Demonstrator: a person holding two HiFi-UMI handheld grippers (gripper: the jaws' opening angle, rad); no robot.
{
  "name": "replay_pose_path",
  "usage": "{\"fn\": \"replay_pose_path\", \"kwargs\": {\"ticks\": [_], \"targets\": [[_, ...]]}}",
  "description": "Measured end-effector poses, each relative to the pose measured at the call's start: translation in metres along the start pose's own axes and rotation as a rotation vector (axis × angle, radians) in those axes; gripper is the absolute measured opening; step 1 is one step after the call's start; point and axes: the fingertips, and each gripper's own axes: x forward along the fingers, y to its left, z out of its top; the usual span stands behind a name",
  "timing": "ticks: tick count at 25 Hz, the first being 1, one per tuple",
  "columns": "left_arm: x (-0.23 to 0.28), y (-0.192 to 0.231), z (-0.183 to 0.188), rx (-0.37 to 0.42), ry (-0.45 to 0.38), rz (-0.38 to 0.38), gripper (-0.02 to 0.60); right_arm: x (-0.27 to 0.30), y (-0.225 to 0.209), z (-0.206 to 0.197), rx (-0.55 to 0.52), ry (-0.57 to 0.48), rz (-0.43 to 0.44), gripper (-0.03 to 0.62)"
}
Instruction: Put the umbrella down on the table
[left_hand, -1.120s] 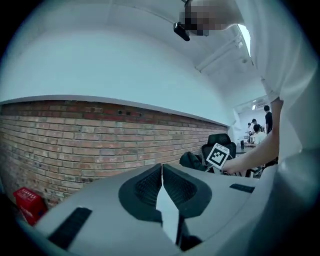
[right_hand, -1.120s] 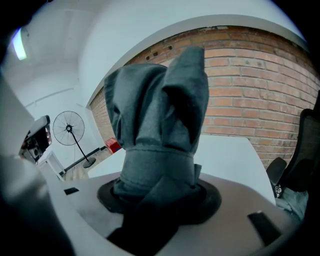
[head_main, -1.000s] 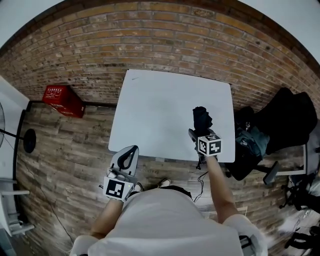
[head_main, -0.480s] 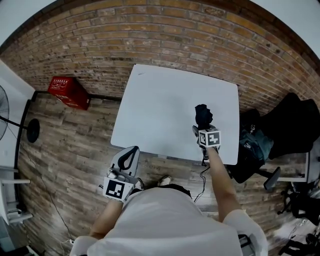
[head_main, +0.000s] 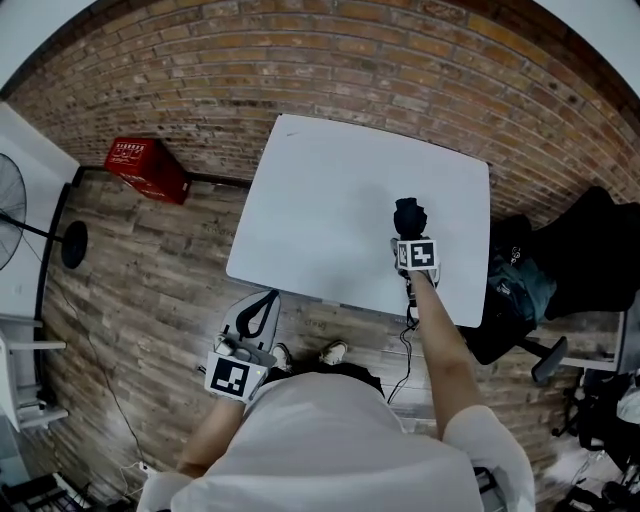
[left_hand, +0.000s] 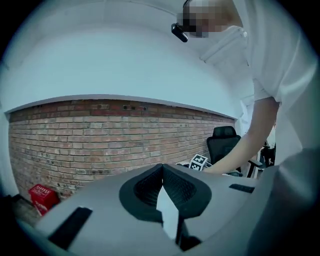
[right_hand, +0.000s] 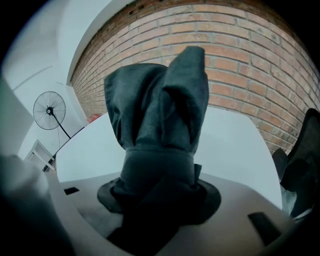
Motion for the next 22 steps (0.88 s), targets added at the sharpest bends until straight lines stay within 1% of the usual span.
{"fn": "replay_pose_path", "kwargs": {"ticks": [7,12,16,22], "targets": [[-0.01,0.002,-0.009,-0.005,0.047,0.031,0.023,0.019,-0.018,0.01,0.038,0.031,-0.024,0.232],[-0.008,-0.002,-0.012,0.003,0.062,0.023,0.023,0.031,-0.029,-0.006,0.036,0.082,-0.072,0.245],[-0.011,-0.002,-0.017,-0.008,0.074,0.032,0.023,0.032,-0.028,-0.007,0.04,0.065,-0.068,0.251],[-0.012,-0.007,-0.017,-0.006,0.062,0.023,0.023,0.032,-0.026,-0.009,0.034,0.052,-0.062,0.247]]}}
